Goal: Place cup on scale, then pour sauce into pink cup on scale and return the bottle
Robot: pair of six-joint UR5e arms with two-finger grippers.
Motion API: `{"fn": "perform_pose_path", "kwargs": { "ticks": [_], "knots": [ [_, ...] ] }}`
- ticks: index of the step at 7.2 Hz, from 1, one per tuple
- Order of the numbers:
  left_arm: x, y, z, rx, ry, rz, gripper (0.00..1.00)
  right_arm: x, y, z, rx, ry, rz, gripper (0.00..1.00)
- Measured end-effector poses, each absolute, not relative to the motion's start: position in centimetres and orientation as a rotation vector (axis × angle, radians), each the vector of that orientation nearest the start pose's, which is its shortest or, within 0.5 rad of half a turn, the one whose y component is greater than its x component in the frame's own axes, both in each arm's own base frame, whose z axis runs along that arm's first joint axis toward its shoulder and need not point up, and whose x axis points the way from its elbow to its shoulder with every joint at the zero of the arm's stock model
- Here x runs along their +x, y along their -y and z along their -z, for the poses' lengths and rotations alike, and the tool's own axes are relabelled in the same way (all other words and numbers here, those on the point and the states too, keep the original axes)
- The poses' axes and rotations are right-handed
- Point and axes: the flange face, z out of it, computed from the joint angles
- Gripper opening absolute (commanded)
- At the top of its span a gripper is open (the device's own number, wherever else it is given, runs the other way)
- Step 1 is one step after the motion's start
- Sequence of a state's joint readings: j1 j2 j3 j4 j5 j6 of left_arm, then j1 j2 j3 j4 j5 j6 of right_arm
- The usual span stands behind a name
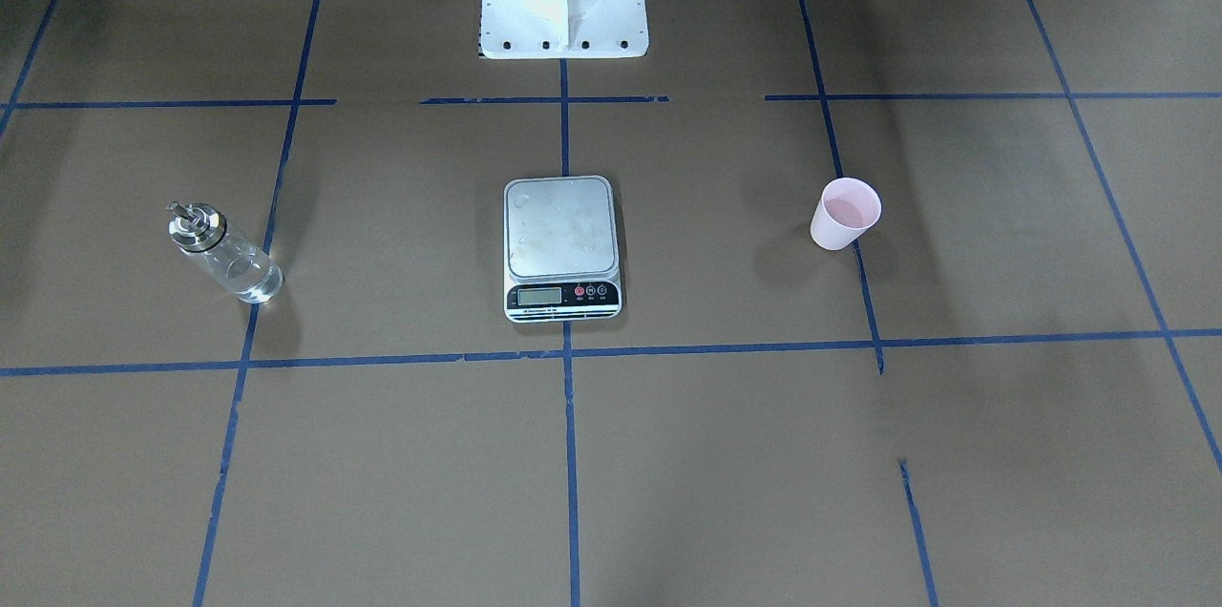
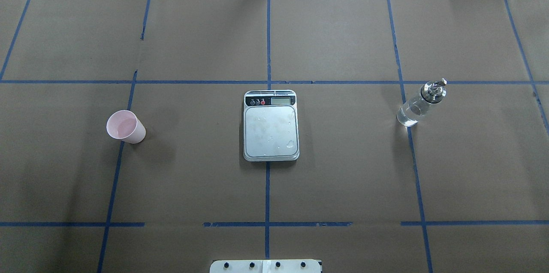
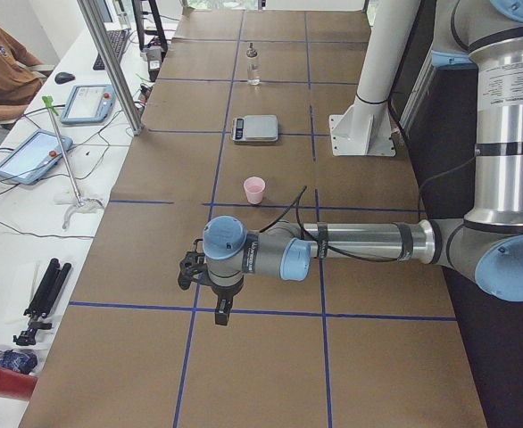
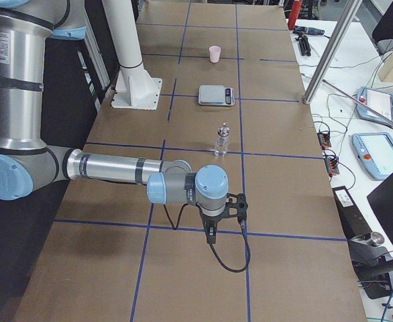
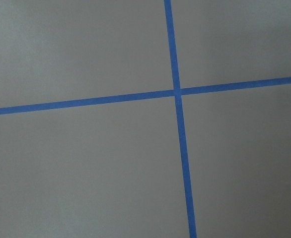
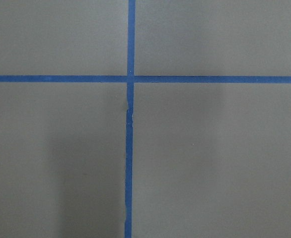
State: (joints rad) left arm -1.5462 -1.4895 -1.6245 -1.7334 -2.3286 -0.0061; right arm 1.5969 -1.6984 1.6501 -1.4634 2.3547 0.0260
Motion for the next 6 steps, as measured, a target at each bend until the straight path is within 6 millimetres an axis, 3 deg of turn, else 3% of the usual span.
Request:
{"fn": "perform_pose_path", "kwargs": {
  "ticks": [2, 4, 6],
  "knots": [
    [-5.3, 47.0, -65.1, 0.118, -0.76, -0.055, 1.0, 7.4, 44.0, -66.5, 0.061, 0.791, -0.023, 1.0],
    [-5.2, 47.9, -63.0, 0.15, -0.76, -0.049, 1.0, 7.4, 44.0, -66.3, 0.064, 0.796, -0.021, 1.0],
    [-5.0, 48.9, -57.6, 0.244, -0.761, -0.08, 1.0, 7.4, 44.1, -65.8, 0.072, 0.798, -0.018, 1.0]
  ]
}}
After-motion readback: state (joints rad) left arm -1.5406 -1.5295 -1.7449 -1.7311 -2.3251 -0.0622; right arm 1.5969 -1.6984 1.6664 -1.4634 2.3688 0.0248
